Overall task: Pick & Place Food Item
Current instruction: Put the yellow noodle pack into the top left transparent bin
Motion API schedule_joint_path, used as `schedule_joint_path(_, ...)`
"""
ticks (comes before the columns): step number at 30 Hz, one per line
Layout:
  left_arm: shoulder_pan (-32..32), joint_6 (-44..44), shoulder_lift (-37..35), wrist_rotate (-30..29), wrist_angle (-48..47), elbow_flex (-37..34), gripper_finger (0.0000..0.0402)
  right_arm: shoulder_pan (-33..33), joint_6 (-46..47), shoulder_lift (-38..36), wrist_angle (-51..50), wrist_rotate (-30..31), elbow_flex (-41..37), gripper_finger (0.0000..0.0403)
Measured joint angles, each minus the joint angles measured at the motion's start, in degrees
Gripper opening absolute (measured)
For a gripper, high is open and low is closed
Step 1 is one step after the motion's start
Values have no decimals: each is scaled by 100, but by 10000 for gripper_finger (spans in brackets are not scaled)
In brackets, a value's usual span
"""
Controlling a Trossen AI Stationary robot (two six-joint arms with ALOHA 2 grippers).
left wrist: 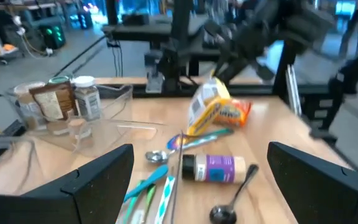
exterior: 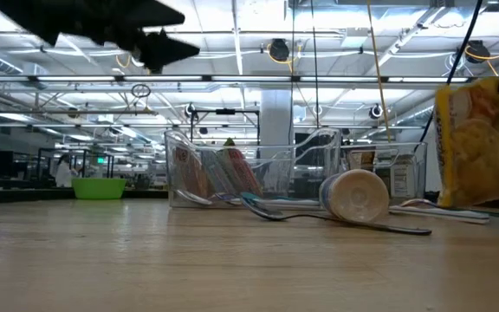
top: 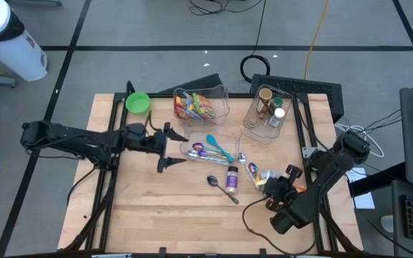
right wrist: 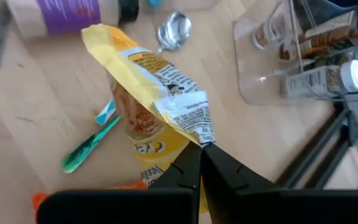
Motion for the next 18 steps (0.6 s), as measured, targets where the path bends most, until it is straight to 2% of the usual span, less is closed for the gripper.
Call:
schedule_joint_path(8,-51,672,342,3,-2624,1965,378,-2,-238,-696,340,463,0,0)
schedule_joint_path(12,-51,800,828,46,-3757,2864,378,-30,-613,-1033,733,751,1,0)
schedule_joint_path(18,-130,787,1835,394,-4749,4146,379,-309,-1387,-1368,1294,895,2,0)
